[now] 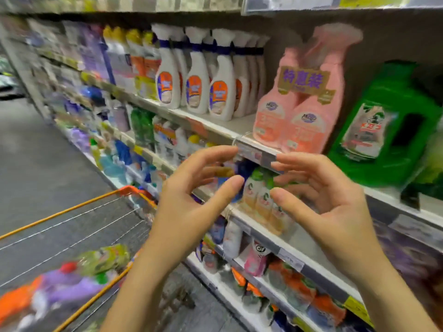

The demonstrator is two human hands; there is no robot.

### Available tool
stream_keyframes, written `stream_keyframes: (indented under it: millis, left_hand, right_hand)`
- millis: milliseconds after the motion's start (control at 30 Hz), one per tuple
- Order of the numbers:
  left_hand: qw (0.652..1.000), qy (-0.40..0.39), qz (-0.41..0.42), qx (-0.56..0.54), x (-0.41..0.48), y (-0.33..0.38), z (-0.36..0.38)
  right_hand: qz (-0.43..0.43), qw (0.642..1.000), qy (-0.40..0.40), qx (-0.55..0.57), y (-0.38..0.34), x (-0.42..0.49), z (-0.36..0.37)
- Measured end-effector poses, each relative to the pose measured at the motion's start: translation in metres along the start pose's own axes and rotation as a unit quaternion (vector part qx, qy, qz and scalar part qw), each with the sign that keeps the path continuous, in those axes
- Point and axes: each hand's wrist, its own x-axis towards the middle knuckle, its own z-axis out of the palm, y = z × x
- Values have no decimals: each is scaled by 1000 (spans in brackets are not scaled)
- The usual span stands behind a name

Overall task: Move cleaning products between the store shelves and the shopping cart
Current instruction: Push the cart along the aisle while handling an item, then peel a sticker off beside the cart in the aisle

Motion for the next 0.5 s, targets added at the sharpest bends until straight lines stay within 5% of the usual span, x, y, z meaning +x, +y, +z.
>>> stream_keyframes:
  millis: [267,500]
  left_hand:
    - [975,182,-86,93,-106,-9,-188]
    - [942,259,-157,148,-182,-17,-300]
  right_hand:
    - [11,976,-175,132,-20,-7,195]
    - [63,939,-274,198,-33,-29,330]
